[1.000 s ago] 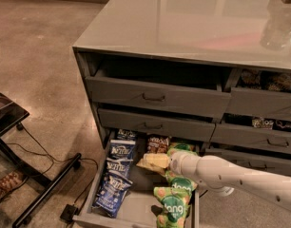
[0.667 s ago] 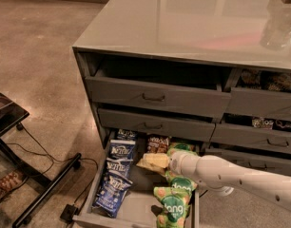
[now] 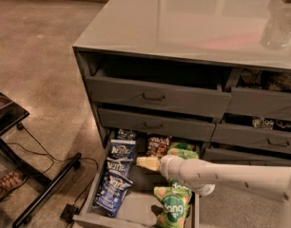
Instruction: Pick brown chip bag from bottom drawer and place on counter
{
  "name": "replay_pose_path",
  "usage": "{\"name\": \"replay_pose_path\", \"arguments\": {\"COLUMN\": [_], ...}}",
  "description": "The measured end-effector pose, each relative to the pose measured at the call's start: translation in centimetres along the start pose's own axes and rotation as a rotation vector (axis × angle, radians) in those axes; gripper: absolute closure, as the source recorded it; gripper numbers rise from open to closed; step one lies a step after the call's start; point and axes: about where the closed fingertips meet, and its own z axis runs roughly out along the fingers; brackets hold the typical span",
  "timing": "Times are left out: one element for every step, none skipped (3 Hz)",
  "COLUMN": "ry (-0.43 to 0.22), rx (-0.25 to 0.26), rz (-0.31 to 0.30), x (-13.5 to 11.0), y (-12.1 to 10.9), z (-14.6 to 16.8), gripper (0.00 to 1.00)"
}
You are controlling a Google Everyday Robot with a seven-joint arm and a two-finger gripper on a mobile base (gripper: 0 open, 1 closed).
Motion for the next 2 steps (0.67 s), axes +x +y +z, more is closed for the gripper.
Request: {"name": "replay_pose_path", "arguments": {"ry": [-0.004, -0.043], "rx": [0.097, 0.130], "rz": [-0.008, -0.015], "x": [1.5, 0.4], "y": [-1.9, -2.3], "z": [3.6, 3.9], "gripper": [0.00, 0.00]}}
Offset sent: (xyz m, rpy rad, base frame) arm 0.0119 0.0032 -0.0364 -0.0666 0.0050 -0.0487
